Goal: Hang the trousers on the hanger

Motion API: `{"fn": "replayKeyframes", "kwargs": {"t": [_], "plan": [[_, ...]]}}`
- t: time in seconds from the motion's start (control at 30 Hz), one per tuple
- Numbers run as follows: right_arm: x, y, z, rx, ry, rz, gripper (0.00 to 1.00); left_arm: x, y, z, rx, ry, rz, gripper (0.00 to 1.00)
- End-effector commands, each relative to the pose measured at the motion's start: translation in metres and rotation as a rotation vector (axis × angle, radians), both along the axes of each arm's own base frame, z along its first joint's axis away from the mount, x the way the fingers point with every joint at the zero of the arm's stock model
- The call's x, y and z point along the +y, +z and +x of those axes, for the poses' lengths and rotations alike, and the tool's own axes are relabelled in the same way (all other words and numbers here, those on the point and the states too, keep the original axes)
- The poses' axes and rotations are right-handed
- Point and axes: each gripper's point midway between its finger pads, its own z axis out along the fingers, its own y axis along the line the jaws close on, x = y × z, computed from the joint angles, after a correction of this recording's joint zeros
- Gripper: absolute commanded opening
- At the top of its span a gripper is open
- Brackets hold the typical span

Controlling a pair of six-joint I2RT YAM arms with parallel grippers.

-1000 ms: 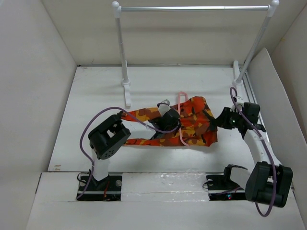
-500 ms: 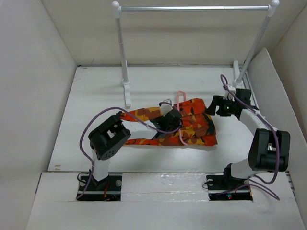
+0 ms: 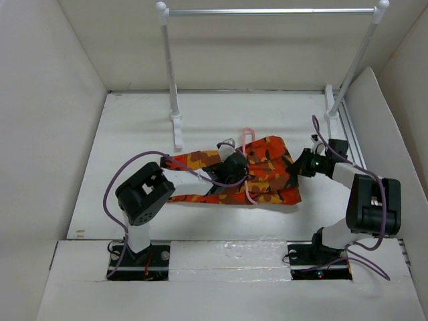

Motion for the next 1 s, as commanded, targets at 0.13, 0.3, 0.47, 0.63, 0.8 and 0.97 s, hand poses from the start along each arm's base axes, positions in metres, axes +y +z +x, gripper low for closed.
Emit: {"fn": "replayKeyframes", "kwargs": {"t": [0.13,0.3,0.47,0.63,0.8,0.97], "plan": [[-0.066,0.051,0.039,-0.212,-0.197,-0.049,0.00,0.079,-0.023,-0.006,0.015,0.056,0.226,0.00],[-0.084,0.051,0.042,-0.209,-0.233,-0.051,0.00,0.091,-0.033,-0.014,0.034,0.053,0.266,0.00],[-0.088,0.050,0.049,-0.213,-0.244,-0.035,0.00,0.096,-0.036,-0.016,0.031,0.032,0.305,0.00],[-0.073,0.039,0.069,-0.185,-0.148,-0.044,0.00,0.079,-0.025,-0.022,-0.030,-0.100,0.354,0.00],[-0.064,0.036,0.070,-0.157,-0.132,-0.108,0.00,0.071,-0.018,-0.018,-0.026,-0.076,0.377,0.00],[-0.062,0.032,0.061,-0.129,-0.148,-0.148,0.00,0.061,0.014,-0.011,-0.053,-0.008,0.297,0.00]]}}
